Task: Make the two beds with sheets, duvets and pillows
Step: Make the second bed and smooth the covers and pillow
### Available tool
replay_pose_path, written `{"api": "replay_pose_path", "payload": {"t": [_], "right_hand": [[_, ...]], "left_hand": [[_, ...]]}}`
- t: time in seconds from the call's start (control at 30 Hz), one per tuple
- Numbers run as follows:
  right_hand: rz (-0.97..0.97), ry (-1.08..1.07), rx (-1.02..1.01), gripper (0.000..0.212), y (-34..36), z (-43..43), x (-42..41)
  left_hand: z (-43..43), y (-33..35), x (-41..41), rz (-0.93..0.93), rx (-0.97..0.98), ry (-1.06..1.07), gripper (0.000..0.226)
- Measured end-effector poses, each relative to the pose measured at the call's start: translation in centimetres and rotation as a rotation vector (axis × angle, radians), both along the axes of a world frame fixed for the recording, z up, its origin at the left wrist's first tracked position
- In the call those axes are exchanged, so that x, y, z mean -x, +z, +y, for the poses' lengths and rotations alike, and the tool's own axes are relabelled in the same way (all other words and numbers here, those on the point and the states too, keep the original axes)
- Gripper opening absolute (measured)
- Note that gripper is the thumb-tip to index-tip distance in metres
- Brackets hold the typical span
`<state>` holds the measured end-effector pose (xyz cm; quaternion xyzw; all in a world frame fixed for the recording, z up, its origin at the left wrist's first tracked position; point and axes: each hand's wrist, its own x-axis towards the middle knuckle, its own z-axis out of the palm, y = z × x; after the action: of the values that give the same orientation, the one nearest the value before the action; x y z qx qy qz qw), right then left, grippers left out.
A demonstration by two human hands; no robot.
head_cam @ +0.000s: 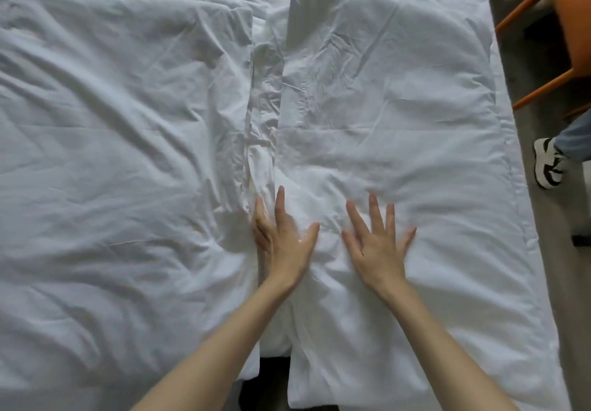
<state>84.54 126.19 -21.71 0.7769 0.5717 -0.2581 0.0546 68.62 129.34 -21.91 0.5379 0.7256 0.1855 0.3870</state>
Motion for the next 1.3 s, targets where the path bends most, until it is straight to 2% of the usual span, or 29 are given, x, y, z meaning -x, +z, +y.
{"api": "replay_pose_path", "payload": {"t": [0.1, 0.37, 0.43, 0.5, 0.57, 0.63, 0.73, 0.77, 0.83, 0.93, 1.0, 1.07, 1.17, 1.23, 1.3], "right_hand": [[-0.007, 0.009, 0.038, 0.053, -0.7, 0.1, -0.1], [0.091, -0.054, 0.012, 0.056, 1.1, -1.2, 0.9], [0.115, -0.08, 0.007, 0.056, 1.6, -2.3, 1.4], [0.141, -0.1, 0.0, 0.054, 2.4, -3.4, 1.7], [0.172, -0.129, -0.04, 0.053, 3.3, -4.6, 1.9], [0.171, -0.134, -0.102, 0.053, 4.2, -5.4, 2.2], [0.144, -0.121, -0.127, 0.054, 4.7, -6.7, 3.3], [0.147, -0.127, -0.092, 0.055, 4.4, -7.1, 3.7], [0.125, -0.125, 0.056, 0.056, 3.3, -8.1, 4.2], [0.08, -0.142, 0.245, 0.056, 2.3, -8.6, 4.2], [0.071, -0.152, 0.178, 0.056, 2.8, -8.1, 4.7], [0.052, -0.124, 0.017, 0.056, 3.9, -7.1, 5.6], [0.093, -0.011, -0.145, 0.061, 5.0, -5.1, 7.3], [0.104, 0.051, -0.197, 0.062, 5.2, -3.3, 8.0], [0.112, 0.049, -0.233, 0.062, 5.2, -1.6, 7.9]], "left_hand": [[-3.0, -1.2, 1.2, -0.097, 0.163, 0.028, 0.099], [-7.3, -1.2, 1.9, -0.51, 0.335, 0.022, 0.112], [-7.7, -1.4, 1.6, -0.58, 0.354, 0.016, 0.107], [-7.4, -1.0, 1.2, -0.629, 0.339, 0.03, 0.093], [-6.7, 0.2, 1.0, -0.595, 0.274, -0.035, 0.081], [-5.6, 2.6, 1.4, -0.473, 0.143, -0.145, 0.071], [-3.3, 4.7, 3.3, -0.357, -0.058, -0.205, 0.066], [-2.7, 4.4, 4.3, -0.332, -0.049, -0.211, 0.065], [-2.3, 3.0, 6.6, -0.216, 0.121, -0.308, 0.072], [-4.3, 1.0, 8.7, 0.113, 0.36, -0.555, 0.086], [-5.4, 0.4, 8.8, 0.126, 0.398, -0.544, 0.081], [-5.5, 0.6, 8.8, 0.116, 0.396, -0.534, 0.072], [-4.8, 1.9, 9.1, 0.24, 0.113, -0.355, 0.05], [-3.8, 2.9, 8.8, 0.142, -0.086, -0.179, 0.059], [-2.0, 3.1, 7.9, 0.044, -0.073, -0.171, 0.081]]}}
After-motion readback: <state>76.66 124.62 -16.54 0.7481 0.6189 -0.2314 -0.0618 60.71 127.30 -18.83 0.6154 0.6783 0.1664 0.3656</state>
